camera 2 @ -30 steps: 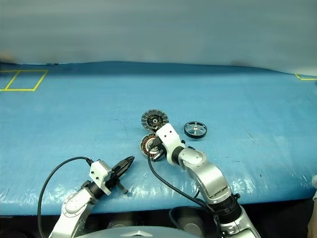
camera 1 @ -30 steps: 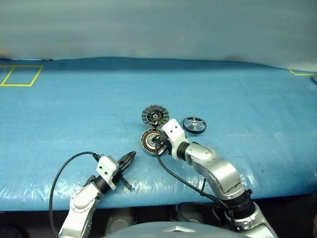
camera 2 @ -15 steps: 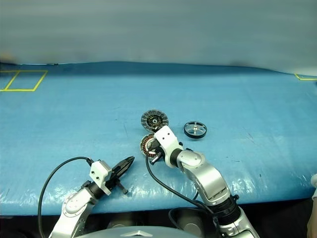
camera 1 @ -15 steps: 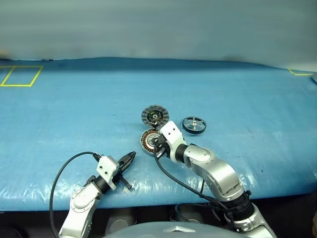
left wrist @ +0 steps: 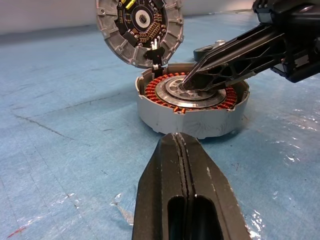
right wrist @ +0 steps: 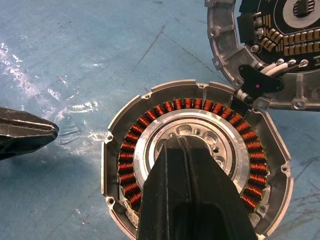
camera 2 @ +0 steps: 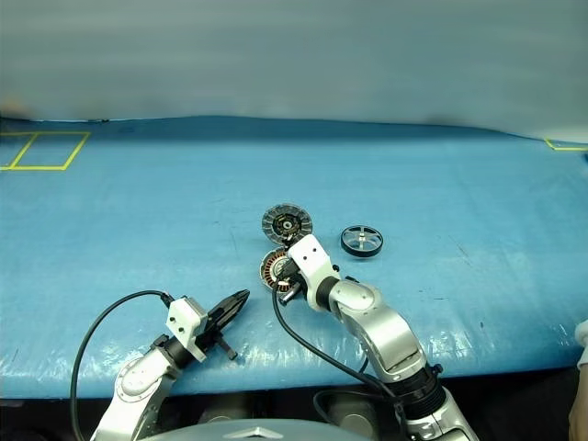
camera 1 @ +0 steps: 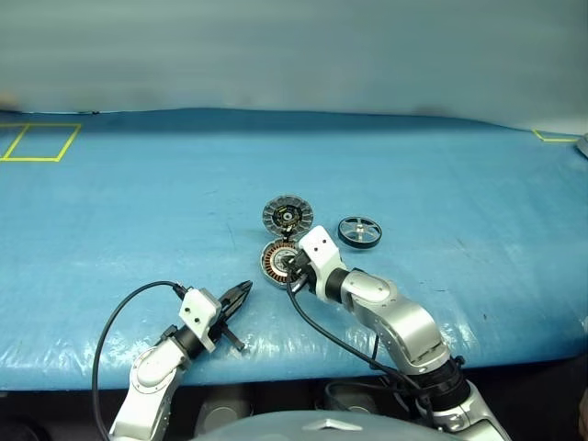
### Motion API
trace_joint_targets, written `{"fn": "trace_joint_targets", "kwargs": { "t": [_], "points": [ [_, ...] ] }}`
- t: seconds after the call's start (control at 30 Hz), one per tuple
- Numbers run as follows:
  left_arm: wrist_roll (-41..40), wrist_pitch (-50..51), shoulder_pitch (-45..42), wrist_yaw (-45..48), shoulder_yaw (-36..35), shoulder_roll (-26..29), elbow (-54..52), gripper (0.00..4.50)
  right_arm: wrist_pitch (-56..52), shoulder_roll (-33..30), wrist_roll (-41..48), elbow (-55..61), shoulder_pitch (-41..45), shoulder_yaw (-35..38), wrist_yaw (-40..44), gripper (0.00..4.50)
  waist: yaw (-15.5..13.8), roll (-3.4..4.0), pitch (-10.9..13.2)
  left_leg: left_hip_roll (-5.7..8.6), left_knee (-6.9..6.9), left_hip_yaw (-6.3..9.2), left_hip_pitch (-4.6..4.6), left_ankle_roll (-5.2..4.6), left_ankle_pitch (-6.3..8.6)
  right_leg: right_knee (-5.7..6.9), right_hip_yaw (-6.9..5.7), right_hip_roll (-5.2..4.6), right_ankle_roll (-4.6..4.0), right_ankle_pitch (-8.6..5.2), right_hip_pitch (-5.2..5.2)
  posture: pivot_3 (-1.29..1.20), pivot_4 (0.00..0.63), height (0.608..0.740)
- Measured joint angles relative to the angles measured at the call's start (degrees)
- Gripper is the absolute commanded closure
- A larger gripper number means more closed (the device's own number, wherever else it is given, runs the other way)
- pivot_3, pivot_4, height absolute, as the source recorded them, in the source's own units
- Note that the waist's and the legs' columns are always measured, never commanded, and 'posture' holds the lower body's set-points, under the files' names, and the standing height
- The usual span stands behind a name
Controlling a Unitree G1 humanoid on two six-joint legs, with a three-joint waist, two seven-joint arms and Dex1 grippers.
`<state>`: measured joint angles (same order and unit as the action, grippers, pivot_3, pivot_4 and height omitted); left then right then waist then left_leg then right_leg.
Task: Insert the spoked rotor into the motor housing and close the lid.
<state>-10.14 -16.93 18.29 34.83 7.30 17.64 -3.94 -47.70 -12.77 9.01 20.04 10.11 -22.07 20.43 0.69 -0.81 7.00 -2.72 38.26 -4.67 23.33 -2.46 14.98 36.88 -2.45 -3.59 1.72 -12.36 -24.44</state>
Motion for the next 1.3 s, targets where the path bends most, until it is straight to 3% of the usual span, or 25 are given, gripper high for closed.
{"fn": "trace_joint_targets", "kwargs": {
  "t": [1.1,1.3],
  "points": [
    [0.0,0.0,-0.2,0.4,0.0,0.3,0.0,4.5,-6.7,-0.6,2.0,5.3,1.3,1.8,0.4,4.48,0.0,0.04,0.1,0.02,-0.08,0.0,0.36,-0.01,0.0,-0.01,-0.02,-0.01,-0.06,0.0,-0.11,0.0,0.15,0.74],
    [0.0,0.0,0.0,0.2,0.0,0.3,0.0,4.5,-9.0,-1.3,5.0,9.2,1.5,11.4,-0.4,4.48,-0.1,0.03,0.1,0.04,-0.07,0.0,0.37,-0.01,0.0,-0.03,-0.02,-0.02,-0.04,0.01,-0.09,0.0,0.15,0.74]
  ]
}}
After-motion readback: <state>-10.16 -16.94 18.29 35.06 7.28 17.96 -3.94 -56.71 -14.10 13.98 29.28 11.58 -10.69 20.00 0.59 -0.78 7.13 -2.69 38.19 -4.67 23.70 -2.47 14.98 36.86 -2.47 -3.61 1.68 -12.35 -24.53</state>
